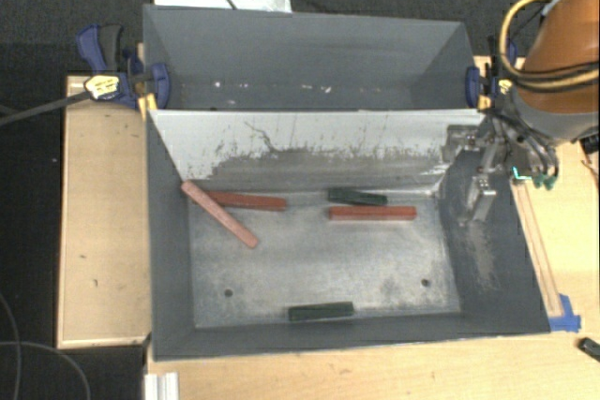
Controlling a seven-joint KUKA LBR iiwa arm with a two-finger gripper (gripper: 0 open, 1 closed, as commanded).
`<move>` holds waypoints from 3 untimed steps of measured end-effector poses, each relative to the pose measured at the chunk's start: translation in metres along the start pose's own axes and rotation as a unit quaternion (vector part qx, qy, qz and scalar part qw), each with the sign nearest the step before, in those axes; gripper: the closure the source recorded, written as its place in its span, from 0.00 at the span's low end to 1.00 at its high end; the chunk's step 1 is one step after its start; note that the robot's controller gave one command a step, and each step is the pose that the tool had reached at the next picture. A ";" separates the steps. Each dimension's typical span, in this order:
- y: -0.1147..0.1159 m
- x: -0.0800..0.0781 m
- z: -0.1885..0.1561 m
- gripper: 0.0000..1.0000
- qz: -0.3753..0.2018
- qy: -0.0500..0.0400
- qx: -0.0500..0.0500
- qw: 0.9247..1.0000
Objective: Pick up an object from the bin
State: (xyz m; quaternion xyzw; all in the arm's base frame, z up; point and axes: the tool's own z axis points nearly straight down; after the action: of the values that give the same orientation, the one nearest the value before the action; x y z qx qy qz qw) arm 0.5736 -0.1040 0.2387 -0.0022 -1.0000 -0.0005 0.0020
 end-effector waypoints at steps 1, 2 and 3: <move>0.022 -0.014 0.103 0.00 -0.128 -0.001 0.000 0.992; 0.043 -0.015 0.172 0.00 -0.161 -0.001 0.000 0.987; 0.042 -0.018 0.166 1.00 -0.162 -0.006 0.001 0.987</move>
Offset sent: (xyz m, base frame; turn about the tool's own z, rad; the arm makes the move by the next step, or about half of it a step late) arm 0.0143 0.0216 -0.1010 -0.2581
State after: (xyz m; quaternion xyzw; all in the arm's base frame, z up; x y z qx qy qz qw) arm 0.5912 -0.0624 0.0728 0.1596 -0.9872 0.0004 -0.0038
